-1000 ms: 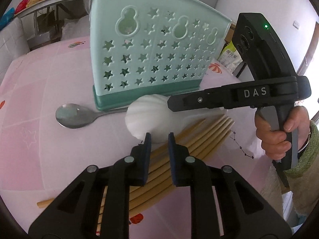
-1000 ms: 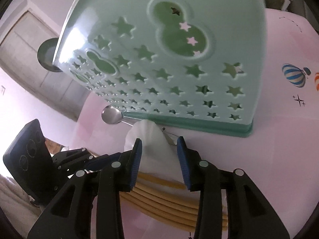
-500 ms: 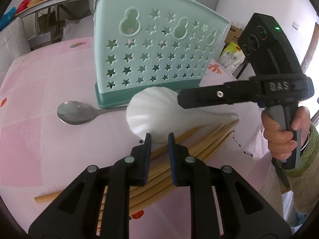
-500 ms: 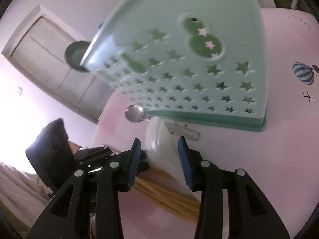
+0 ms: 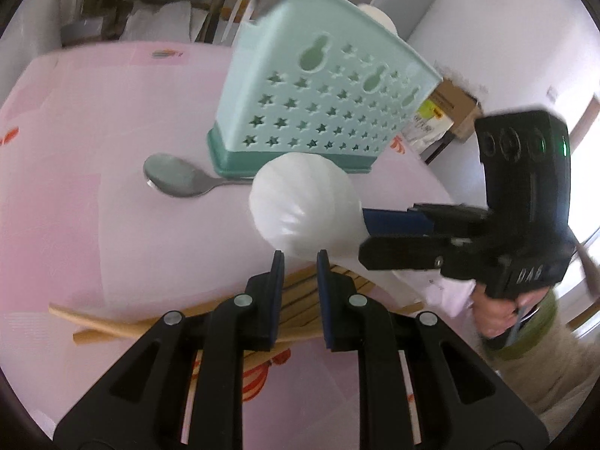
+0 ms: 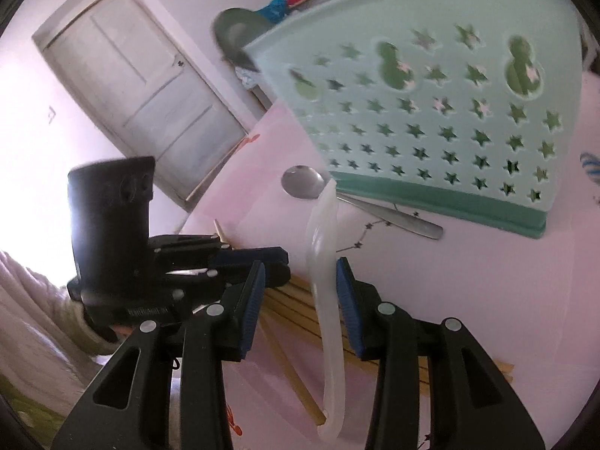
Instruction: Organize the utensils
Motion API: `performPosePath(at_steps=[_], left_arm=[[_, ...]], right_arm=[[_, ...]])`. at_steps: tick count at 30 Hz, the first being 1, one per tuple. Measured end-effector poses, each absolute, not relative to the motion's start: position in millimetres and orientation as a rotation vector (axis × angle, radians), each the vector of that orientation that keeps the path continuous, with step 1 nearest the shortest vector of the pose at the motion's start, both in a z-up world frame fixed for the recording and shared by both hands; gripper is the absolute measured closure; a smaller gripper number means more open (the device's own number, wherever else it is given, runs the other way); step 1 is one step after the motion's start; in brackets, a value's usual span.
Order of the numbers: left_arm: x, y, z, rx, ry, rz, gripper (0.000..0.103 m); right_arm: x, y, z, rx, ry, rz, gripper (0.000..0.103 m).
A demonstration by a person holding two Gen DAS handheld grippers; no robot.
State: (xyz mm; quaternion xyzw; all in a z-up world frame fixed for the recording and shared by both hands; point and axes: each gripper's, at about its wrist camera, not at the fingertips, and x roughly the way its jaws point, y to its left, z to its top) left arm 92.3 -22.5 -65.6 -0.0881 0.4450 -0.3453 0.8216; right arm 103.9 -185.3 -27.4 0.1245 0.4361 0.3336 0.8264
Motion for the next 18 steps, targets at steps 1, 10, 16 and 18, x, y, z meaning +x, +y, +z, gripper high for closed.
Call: performPosePath(at_steps=[1,10,16,18], left_arm=[[94.1,-16.2,-65.6,-0.228,0.96,-0.747,0.087],[116.8,51.1,-70.1,-0.653,1.007,-0.79,0.065],[132.5,61.7,-77.2,-0.716,1.042,-0.744,0.063],[137.6,55.4,-75.8,-0.669,1.052,-0.743,0.063]], right_arm=[[100.4,-182.8,-24.6,0.253,0.916,0.711,0.064],[80.0,-156.9,-21.7,0.182,0.89,0.745,0.064],[69.4,-147.5,-31.9,0.17,0.915,0.74,0.064],[63.3,-150.3,-33.1,0.181,0.912,0.738,0.064]])
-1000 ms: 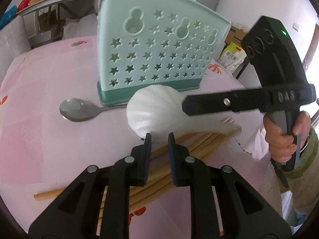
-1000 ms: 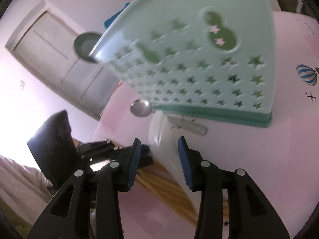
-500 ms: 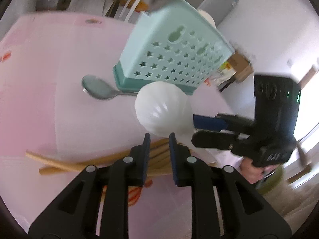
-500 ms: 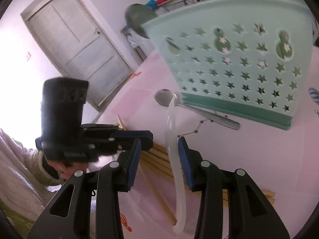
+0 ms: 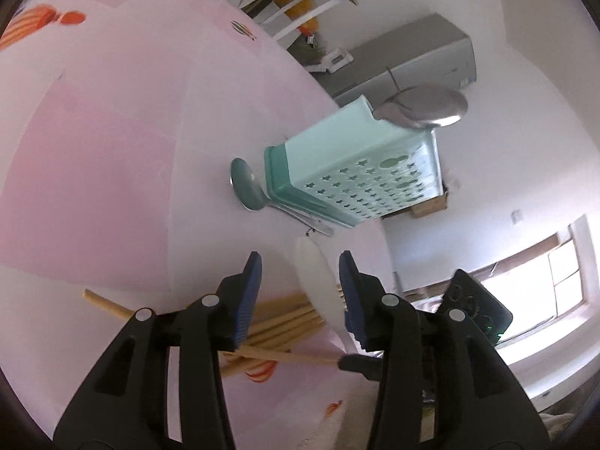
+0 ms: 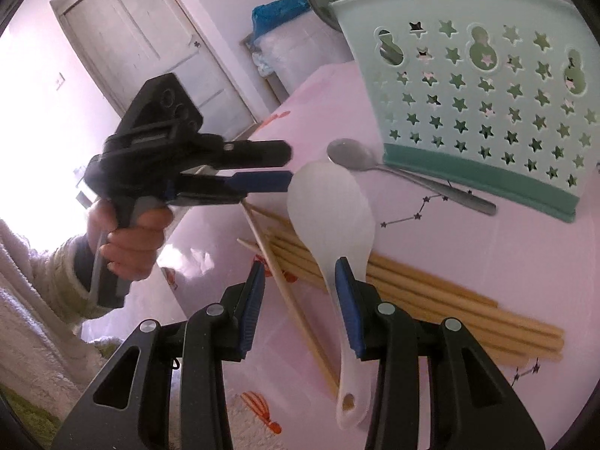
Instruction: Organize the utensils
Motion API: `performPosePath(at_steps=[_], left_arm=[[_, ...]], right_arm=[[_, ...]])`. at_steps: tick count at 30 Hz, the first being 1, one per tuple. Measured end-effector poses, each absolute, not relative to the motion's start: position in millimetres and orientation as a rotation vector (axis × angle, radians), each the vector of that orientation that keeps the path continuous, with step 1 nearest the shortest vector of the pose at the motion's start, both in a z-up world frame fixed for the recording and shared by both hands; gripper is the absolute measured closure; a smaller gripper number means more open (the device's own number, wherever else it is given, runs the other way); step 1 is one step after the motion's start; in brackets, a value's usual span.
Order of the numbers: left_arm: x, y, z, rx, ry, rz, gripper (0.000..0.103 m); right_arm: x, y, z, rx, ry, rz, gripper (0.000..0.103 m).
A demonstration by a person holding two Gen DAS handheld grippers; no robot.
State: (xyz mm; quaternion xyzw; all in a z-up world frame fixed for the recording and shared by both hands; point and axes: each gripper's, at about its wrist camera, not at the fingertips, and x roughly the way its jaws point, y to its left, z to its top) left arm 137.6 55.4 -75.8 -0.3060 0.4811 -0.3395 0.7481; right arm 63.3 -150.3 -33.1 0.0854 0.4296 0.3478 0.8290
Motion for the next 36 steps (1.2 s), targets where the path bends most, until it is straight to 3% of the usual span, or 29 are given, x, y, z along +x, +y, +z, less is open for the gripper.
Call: performPosePath(at_steps=[9,14,21,28,36], left_arm=[[172.2,28.9,-69.5,-0.646,1.157,-0.81,0.063],[178.3,7.6,-64.8,-0.457,1.214,-0.776,0.065],[176.1,-23.5,-61.4,-0.214,1.267,-0.754,0.095],[163.9,-10.8,-56.3,-0.303,1.194,-0.715,0.101],[147.0,17.9,-29.6,-0.496,0.959,-0.67,0.101]], right_arm=[[57.4,-155.1,-38.2,0.186,0.912,0.722,0.064],[59.1,-151.8,-40.1,0.162,0.907,0.726,0.064],[59.6,-155.0,-41.4,0.176,0.901,0.714,0.064],[48.9,-193.7,-32.9,0.252,0.847,0.615,0.064],[15.2,-280.1,-15.4,0.517,0.695,0.383,0.064]])
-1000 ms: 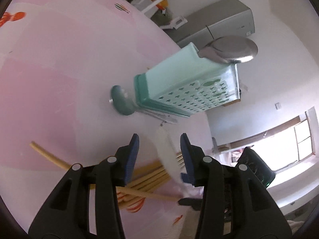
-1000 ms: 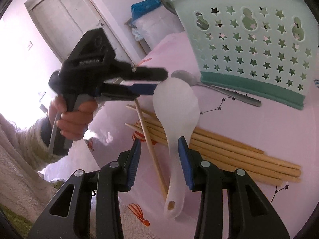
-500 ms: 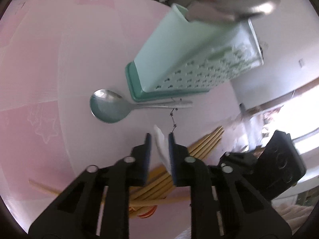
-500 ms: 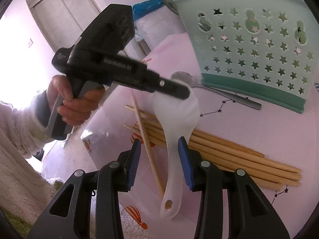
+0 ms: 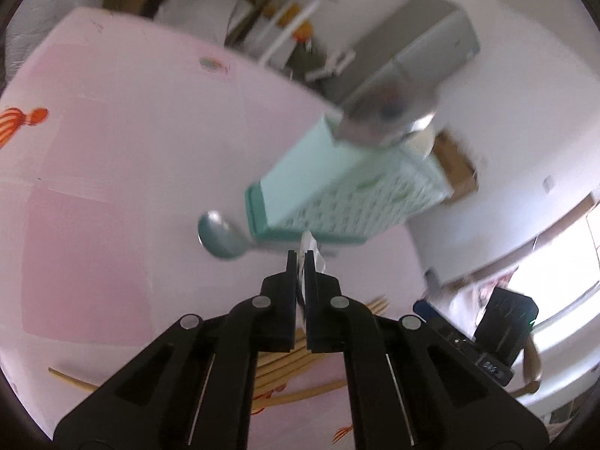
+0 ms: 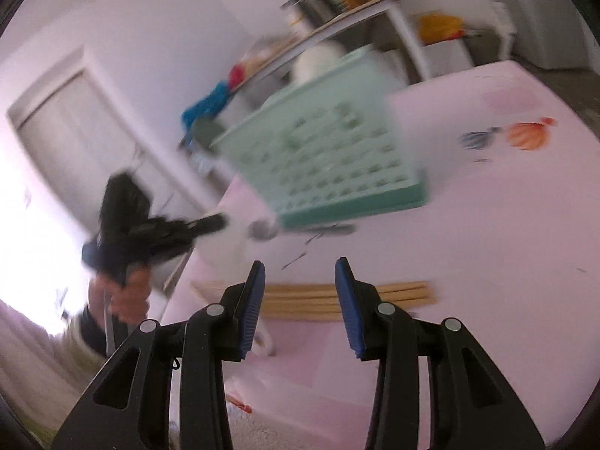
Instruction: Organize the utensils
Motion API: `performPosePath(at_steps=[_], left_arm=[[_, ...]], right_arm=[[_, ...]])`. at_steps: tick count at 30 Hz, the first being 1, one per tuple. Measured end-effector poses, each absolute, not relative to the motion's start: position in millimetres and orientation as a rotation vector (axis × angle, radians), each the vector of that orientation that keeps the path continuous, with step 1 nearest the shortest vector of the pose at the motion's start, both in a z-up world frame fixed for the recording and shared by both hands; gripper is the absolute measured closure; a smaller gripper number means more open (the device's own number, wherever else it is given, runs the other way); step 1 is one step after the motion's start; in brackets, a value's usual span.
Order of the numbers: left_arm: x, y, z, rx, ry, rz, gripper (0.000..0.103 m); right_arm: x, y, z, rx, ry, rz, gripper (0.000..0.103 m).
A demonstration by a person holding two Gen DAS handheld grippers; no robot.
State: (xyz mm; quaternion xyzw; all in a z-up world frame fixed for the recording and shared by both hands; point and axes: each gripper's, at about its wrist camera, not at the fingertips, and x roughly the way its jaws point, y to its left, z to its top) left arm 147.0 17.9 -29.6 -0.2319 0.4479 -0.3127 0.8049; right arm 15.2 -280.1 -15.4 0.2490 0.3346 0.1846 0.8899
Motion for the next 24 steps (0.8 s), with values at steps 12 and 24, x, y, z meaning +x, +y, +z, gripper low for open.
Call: performPosePath(at_steps=[12,24], left_arm=[[128.1,116.9,11.2,-0.699,0.688,-0.497,0.101],[124.0,180.6,13.5,-0.638,0.667,-0.2,0.101]], right_arm=[[39.5,-211.4,-0.6,0.301,0.715,0.381,0.064],[111.9,-85.5,3.6,-0.205,0.706,0.476,0.065]])
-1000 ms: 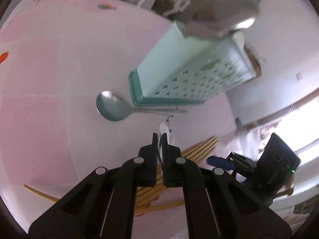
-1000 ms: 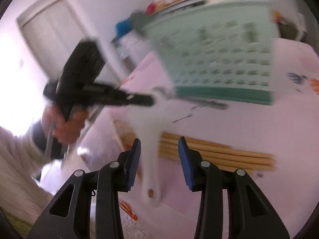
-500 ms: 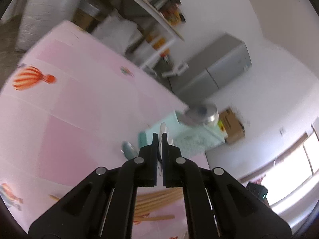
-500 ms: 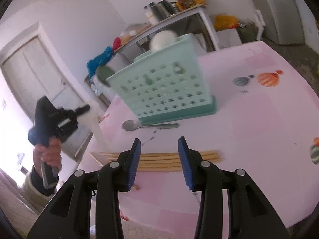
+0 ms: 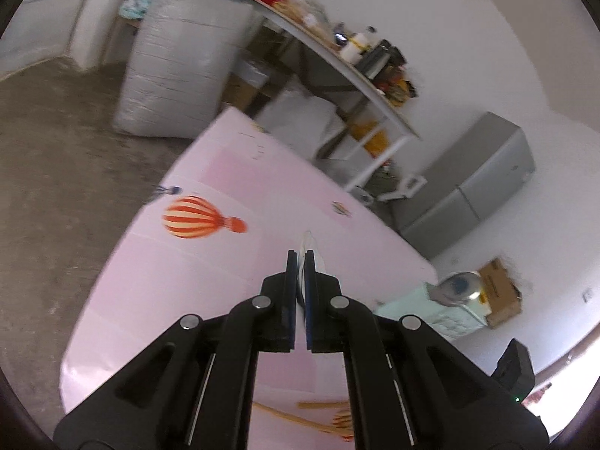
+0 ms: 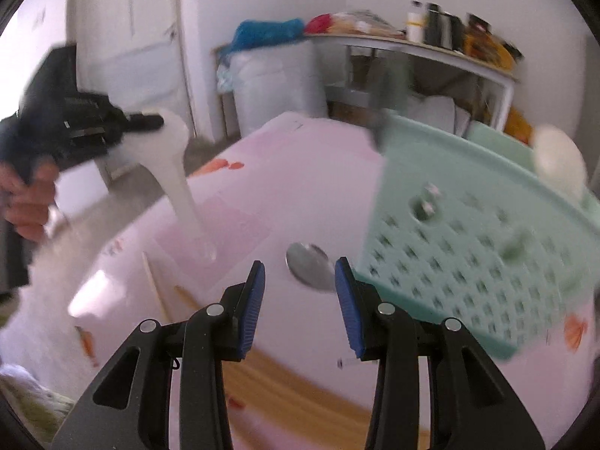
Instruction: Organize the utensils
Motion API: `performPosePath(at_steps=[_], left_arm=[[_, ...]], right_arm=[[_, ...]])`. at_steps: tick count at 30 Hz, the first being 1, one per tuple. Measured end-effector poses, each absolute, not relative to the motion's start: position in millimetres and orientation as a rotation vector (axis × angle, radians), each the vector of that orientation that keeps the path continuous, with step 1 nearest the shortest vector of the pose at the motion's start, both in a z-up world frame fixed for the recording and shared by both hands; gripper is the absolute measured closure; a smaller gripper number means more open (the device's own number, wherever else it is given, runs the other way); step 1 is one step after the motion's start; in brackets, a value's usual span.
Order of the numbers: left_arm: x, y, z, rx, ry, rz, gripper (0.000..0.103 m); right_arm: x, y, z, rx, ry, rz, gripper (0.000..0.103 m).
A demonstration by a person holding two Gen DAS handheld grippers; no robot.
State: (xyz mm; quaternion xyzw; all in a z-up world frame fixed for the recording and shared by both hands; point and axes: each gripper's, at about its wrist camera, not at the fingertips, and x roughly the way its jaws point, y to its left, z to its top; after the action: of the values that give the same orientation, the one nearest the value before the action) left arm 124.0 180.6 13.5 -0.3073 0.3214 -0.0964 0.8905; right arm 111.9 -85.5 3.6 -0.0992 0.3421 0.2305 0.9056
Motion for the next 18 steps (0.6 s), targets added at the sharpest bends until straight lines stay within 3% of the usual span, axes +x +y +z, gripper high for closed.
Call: performPosePath(at_steps=[9,12,16,18], left_arm=[[130.3,196.7,-6.9,-0.652,0.683,-0.159,0.101],[131.3,196.3,-9.6,-0.659,0.69,-0.163,0.101],[130.9,195.5,-8.9,-0.657,0.686,-0.17,0.101],[129.1,195.4,-8.1,-0.655,0.68,-0.172,0.101]], right_arm=[[130.8,-37.6,-17.8,-0.478,0.711,0.409,0.069],[135.6,-30.5,-28.2,-0.526,0.733,0.376,0.077],[137.5,-31.0,-30.8,-0.524,0.756,0.357,0.097],[139.2,-35.2,-30.0,-0.503,0.764,0.353,0.097]])
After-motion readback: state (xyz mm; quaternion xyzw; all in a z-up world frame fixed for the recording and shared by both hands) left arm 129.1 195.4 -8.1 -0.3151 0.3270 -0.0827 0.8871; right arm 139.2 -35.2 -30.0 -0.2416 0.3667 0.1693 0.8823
